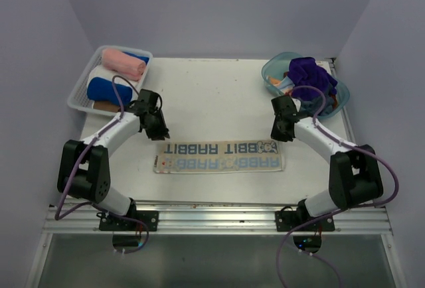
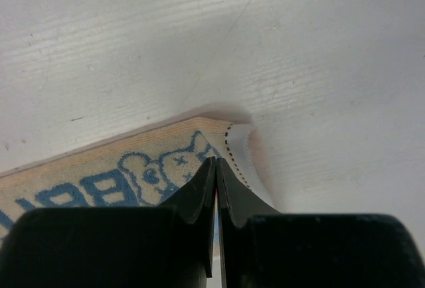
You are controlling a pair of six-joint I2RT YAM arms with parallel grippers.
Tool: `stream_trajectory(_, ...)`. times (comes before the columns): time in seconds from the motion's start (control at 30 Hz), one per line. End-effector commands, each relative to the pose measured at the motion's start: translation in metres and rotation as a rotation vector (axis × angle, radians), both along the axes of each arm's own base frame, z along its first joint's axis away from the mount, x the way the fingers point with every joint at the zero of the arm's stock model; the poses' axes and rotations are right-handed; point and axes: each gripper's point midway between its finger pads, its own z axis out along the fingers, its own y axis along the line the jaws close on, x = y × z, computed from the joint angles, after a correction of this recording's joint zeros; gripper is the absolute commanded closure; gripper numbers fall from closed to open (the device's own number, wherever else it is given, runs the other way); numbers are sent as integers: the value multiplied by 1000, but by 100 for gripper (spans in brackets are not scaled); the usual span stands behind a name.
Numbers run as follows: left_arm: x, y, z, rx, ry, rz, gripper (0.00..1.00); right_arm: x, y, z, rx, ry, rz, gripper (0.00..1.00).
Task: Roll the towels
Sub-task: Fold the towel
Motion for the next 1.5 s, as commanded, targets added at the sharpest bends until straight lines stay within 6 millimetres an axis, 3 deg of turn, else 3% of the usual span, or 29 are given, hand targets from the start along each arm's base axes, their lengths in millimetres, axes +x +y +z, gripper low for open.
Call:
stream_trajectory(0.0,0,14,-4,63,3,10,73,6,-15,0,-63,-5,-13,94)
stream_trajectory(0.13,-1,18,-36,86,61,27,75,11,-18,-30,-84,58,-24,94)
stream_trajectory(0.23,-1,19,-44,98,92,31,76,9,-16,-44,-82,93,-24,97)
stream_trajectory(0.47,-5,31,-56,119,128,60,75,-25,-10,-64,-10,151,-34,97)
stream_trajectory(0.57,-4,35,-60,101,144,67,75,-42,-1,-60,56,152,-38,98)
stream_trajectory(0.63,1,38,-61,99,147,72,75,-47,13,-47,100,121,-28,97)
stream_trajectory(0.8,19,42,-53,117,134,73,75,-71,40,-29,134,119,25,91)
stream_trajectory(0.87,24,44,-46,120,125,72,75,-77,36,-20,127,106,2,87)
stream_trajectory(0.97,37,50,-17,151,58,78,75,-80,21,-3,86,50,-27,72)
stream_trajectory(1.07,41,58,10,188,-3,80,75,-78,10,11,45,7,-34,65)
stream_trajectory(1.1,40,59,21,192,-22,78,74,-81,7,11,38,19,-36,65)
stream_trajectory(1.23,31,60,33,190,-43,56,74,-89,10,6,56,57,-32,61)
stream_trajectory(1.47,8,60,10,184,16,45,74,-102,16,-24,147,127,-48,51)
